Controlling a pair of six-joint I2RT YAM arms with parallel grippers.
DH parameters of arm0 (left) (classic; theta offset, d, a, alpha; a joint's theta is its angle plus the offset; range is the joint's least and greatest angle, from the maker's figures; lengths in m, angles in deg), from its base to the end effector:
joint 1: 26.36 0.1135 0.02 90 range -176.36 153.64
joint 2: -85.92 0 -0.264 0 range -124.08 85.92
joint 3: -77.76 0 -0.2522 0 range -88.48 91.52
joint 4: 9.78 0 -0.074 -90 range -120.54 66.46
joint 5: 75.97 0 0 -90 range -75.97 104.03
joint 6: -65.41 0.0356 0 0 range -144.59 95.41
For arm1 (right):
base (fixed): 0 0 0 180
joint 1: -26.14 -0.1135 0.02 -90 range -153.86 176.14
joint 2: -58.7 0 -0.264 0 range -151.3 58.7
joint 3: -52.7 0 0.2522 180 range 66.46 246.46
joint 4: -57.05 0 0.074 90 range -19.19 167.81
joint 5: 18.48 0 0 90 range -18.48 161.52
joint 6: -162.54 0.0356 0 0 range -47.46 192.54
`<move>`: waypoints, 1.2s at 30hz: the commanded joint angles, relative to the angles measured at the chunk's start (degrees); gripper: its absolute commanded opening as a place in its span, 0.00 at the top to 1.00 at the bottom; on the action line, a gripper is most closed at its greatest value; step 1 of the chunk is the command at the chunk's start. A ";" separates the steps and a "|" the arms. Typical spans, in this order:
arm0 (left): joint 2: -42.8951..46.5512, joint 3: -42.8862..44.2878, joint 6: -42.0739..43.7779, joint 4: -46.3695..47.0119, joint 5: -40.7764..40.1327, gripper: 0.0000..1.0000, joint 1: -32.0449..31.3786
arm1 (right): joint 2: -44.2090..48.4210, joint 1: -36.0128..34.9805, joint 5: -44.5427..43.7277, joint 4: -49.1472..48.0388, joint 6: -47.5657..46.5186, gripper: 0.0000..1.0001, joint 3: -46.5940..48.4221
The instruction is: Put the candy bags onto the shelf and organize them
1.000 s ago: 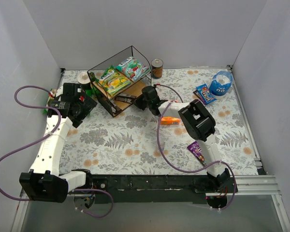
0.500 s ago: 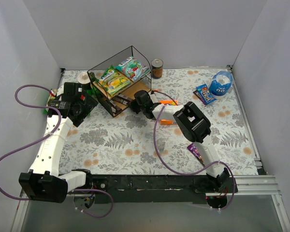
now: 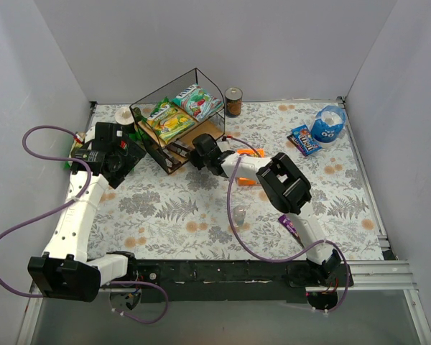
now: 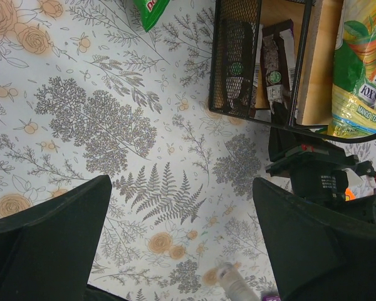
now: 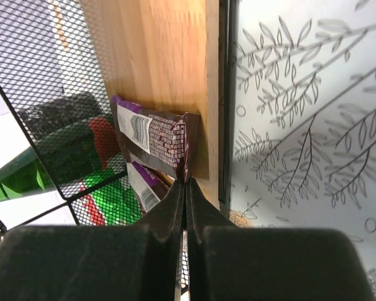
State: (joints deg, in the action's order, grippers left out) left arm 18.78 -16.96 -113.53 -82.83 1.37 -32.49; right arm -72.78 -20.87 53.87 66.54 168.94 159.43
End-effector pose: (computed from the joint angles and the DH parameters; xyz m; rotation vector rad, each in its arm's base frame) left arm 0.2192 -0.0157 0.3463 -1.7475 1.8471 -0.4024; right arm 0.3578 0.3680 0.1450 1.1568 2.0539 1.0655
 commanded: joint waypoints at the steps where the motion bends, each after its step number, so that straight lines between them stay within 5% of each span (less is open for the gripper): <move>1: 0.95 2.21 -0.17 0.22 -0.96 0.04 -0.37 | -1.23 -1.25 -1.78 2.60 2.30 0.97 2.92; 8: 1.04 2.21 -0.17 -0.13 -1.40 0.04 -0.72 | -1.85 -1.95 -1.25 3.74 2.74 0.86 4.15; 16: 1.13 1.77 -0.09 0.22 -1.31 0.03 -0.81 | -0.97 -2.48 -0.72 4.19 2.39 0.86 4.94; 18: 1.30 1.51 -0.09 0.31 -1.22 0.03 -0.81 | -0.53 -2.57 -0.72 4.10 2.04 0.75 4.50; 30: 2.27 0.63 -0.17 1.10 -0.96 0.03 -0.81 | 4.03 -2.30 -0.28 6.90 -0.42 0.46 1.17; 36: 2.88 -0.07 -0.26 1.98 -0.69 0.02 -0.81 | 8.42 -2.22 -0.28 5.51 -5.07 0.39 -1.91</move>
State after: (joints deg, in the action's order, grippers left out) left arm 19.57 -16.69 -113.53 -81.73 1.15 -32.97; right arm -70.75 -23.05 54.97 72.53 167.52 158.88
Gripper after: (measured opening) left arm 0.973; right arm 0.604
